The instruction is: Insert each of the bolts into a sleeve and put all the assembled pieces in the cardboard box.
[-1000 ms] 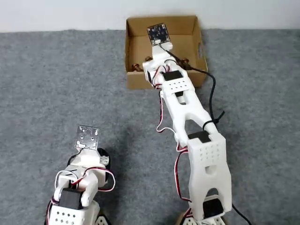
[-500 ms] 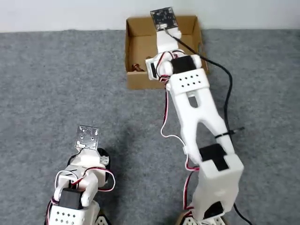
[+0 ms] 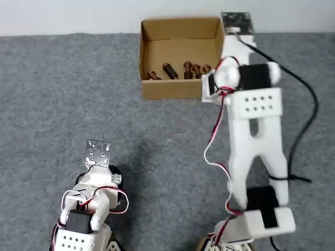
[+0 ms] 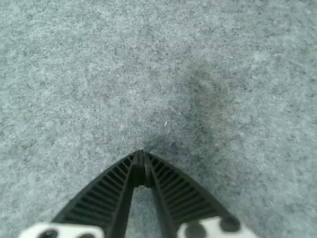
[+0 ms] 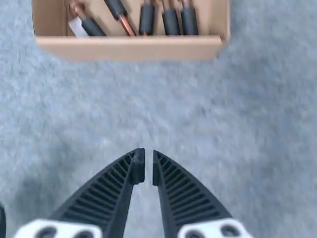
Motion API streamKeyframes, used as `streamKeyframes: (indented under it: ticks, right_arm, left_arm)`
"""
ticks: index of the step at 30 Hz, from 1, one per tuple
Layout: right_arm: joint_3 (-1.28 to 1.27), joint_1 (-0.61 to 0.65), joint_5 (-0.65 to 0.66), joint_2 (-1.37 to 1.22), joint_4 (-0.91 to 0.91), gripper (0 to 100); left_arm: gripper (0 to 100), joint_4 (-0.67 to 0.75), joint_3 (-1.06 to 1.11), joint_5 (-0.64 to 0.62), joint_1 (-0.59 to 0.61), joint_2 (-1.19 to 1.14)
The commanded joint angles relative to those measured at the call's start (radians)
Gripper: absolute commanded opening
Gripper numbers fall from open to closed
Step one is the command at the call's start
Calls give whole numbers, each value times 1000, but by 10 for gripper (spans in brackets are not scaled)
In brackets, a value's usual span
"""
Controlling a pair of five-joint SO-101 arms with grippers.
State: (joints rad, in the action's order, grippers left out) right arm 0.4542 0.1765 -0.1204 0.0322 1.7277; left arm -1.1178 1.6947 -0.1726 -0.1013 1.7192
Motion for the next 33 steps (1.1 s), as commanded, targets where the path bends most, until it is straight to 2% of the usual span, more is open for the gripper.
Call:
streamKeyframes:
  ticks: [1, 5, 10, 18, 26, 33]
  right_arm:
    - [21, -36, -9, 117, 65, 8]
    - [-61, -70, -6, 240, 67, 8]
    - [-434, -71, -8, 562, 56, 8]
    - [-1119, -73, -2, 1118, -176, 8]
    - [-1643, -73, -5, 1531, -381, 8]
    - [-1806, -71, -2, 1791, -437, 8]
  left_arm:
    - [6, -3, -7, 8, 2, 9]
    - [6, -3, -7, 8, 2, 9]
    - [6, -3, -7, 8, 2, 9]
    - [6, -3, -7, 8, 2, 9]
    - [6, -3, -7, 8, 2, 9]
    - [6, -3, -7, 8, 2, 9]
